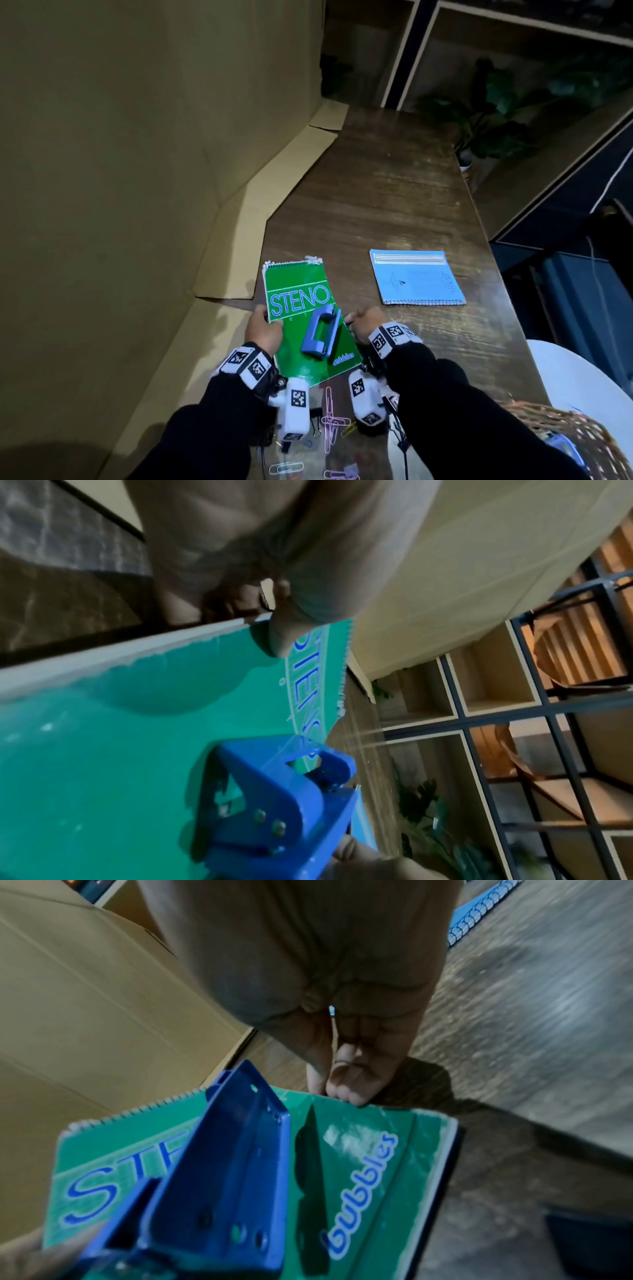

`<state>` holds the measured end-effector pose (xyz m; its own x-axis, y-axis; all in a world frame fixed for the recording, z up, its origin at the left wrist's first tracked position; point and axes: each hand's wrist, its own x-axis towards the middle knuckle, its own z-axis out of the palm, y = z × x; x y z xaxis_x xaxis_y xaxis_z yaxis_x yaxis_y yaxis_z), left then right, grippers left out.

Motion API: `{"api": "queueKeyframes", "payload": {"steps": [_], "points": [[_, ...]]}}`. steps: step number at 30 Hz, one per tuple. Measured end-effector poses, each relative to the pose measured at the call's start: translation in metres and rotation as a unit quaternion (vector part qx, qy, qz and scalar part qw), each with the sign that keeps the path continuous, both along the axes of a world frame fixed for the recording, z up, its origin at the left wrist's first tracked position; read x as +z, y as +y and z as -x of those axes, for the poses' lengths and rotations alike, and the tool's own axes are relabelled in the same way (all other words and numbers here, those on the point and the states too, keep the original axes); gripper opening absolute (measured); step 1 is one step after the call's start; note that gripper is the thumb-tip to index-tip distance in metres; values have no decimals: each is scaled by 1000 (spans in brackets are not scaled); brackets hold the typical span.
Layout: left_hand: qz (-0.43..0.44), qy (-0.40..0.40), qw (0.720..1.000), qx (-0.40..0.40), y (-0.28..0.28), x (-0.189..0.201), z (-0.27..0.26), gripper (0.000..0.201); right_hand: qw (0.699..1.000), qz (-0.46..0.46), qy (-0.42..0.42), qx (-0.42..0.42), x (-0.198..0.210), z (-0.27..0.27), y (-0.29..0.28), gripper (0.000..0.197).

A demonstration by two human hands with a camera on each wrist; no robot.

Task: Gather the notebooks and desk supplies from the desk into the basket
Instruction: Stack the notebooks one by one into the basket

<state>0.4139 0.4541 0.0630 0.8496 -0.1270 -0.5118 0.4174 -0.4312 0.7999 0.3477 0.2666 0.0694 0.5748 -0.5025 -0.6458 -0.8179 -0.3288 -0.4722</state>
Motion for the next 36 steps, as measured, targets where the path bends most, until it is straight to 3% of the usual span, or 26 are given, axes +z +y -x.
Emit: {"api": "queueKeyframes", "payload": {"steps": [2, 6, 15, 20, 24, 29, 32, 36], "points": [[29, -39, 999, -6, 0, 4, 0, 22, 999, -26, -18, -22, -5, 2, -2, 34], [68, -114, 991, -15, -2, 29, -4, 22, 995, -22, -76, -60, -3, 9, -1, 22], [116, -258, 959, -15, 0, 90, 1, 20, 983, 68, -145, -88, 21, 15, 5, 25], [166, -330, 926, -71, -11, 126, 21, 31, 943, -12, -312, -114, 78, 45, -1, 40], [232, -348, 894, -161, -42, 163, 64, 37, 912, -49, -392, -109, 123, 103, -17, 55], [297, -295, 841, -344, -95, 183, 126, 32, 845, -71, -463, -257, 147, 210, -43, 21], [274, -283, 813, -429, -131, 185, 158, 26, 842, -18, -446, -303, 144, 284, -39, 6], [181, -321, 745, -556, -183, 175, 220, 29, 798, 23, -397, -454, 122, 375, -6, 35]]}}
